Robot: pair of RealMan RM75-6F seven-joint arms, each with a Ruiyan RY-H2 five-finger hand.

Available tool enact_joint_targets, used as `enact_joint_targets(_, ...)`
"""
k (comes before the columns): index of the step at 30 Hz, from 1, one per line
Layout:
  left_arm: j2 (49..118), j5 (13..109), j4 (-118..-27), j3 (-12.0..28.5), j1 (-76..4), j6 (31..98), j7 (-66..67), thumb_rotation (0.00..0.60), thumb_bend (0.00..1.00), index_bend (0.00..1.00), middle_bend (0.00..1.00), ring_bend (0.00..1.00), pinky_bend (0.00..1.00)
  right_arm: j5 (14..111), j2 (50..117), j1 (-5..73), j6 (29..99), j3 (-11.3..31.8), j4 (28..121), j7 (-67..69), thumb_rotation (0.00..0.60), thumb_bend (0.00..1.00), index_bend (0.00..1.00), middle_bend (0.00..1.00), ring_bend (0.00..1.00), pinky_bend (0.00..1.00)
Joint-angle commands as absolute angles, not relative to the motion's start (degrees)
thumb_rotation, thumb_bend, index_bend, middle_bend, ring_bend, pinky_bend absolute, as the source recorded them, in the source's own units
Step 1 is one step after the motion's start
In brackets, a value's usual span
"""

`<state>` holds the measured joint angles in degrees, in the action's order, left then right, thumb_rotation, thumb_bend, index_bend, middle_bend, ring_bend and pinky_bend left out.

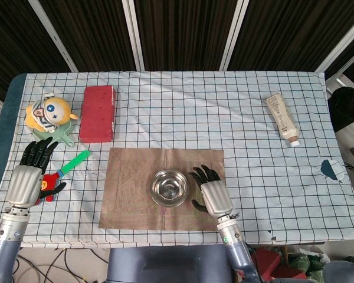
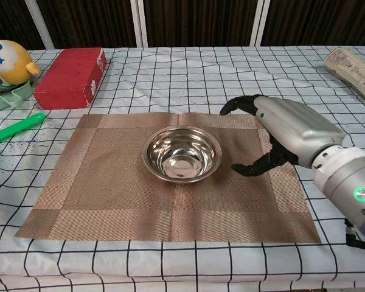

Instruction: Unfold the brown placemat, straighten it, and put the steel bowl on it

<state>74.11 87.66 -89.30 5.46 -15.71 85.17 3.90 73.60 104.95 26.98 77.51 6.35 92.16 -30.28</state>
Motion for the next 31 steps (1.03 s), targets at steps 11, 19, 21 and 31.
enact_joint_targets(11,74.4,88.0,-88.6,5.3,-15.5,85.3,5.2,0.600,0.07,0.03,0.00,0.00,0.00,76.4,89.6,21.5,82.9,4.5,97.8,-29.8,0.600,0.11,0.15,0.10,0.07,0.17)
enact_joint_targets(19,73.7,86.6,-88.3,4.8,-15.6,83.2,10.5,0.600,0.05,0.00,0.00,0.00,0.00,76.3,77.2,16.1,86.4,3.5,95.3,-22.8,0.600,0.03,0.00,0.00,0.00,0.16)
enact_joint_targets(21,73.6,85.5,-88.7,4.7,-15.5,82.3,12.0,0.600,0.04,0.00,0.00,0.00,0.00,76.3,75.2,14.8,87.1,3.1,94.3,-21.1,0.600,0.03,0.00,0.00,0.00,0.16)
enact_joint_targets(31,74.1,80.9,-88.6,5.8,-15.7,79.9,16.7,0.600,0.04,0.00,0.00,0.00,0.00,75.2,72.6,10.8,89.9,4.5,90.4,-12.0,0.600,0.03,0.00,0.00,0.00,0.16)
